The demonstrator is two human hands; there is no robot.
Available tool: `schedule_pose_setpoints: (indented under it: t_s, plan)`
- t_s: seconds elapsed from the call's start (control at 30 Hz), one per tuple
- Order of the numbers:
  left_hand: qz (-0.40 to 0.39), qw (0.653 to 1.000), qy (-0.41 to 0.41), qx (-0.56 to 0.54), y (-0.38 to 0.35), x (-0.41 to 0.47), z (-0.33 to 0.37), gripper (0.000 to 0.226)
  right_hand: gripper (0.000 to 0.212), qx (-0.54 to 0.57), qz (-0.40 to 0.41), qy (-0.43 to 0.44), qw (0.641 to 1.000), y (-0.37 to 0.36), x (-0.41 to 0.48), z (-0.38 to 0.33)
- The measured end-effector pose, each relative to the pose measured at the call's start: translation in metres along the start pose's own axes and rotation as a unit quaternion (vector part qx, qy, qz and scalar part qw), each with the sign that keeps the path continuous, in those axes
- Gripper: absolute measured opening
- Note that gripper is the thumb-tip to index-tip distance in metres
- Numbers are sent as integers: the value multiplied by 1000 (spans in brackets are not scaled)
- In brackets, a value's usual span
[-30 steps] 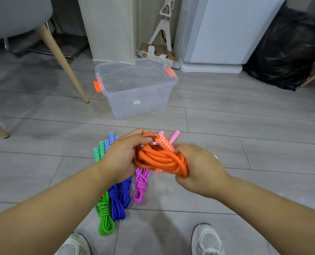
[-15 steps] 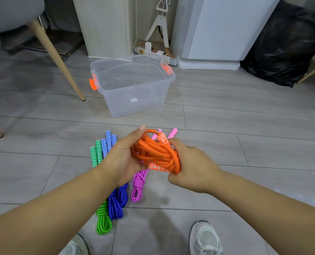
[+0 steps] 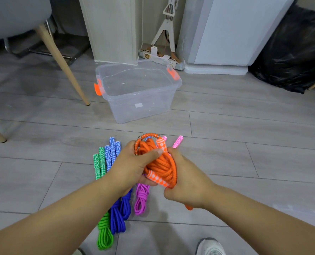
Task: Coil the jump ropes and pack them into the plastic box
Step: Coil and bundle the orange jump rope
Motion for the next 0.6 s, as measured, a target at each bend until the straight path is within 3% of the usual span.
schedule_pose_setpoints:
  t_s: [0.1, 0.17, 0.27, 0.4, 0.6]
  plan:
    - [8, 1000, 7, 12, 1, 13, 1, 33, 108, -15, -19, 8, 1000, -8, 14, 6]
    - [13, 1000, 12, 20, 2, 26, 3, 31, 117, -47, -13, 15, 999, -14, 26, 12]
    - [14, 999, 21, 28, 2, 51, 3, 23, 109, -23, 4, 18, 1000, -20, 50, 22]
    - [12, 999, 29, 30, 2, 89, 5, 11, 117, -27, -13, 10, 1000, -31, 89, 41]
    - [-30, 990, 40, 128, 7, 147, 11, 30, 111, -196, -30, 52, 979, -26, 145, 72]
Point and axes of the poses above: each hand's wrist, its own x-axis towards the middle knuckle, its own y-axis out of the back of the hand, z = x × y, the point moved 3 cm from there along x, towards the middle knuckle, and after that the axes turned 11 degrees about z, right-handed, at the moved point
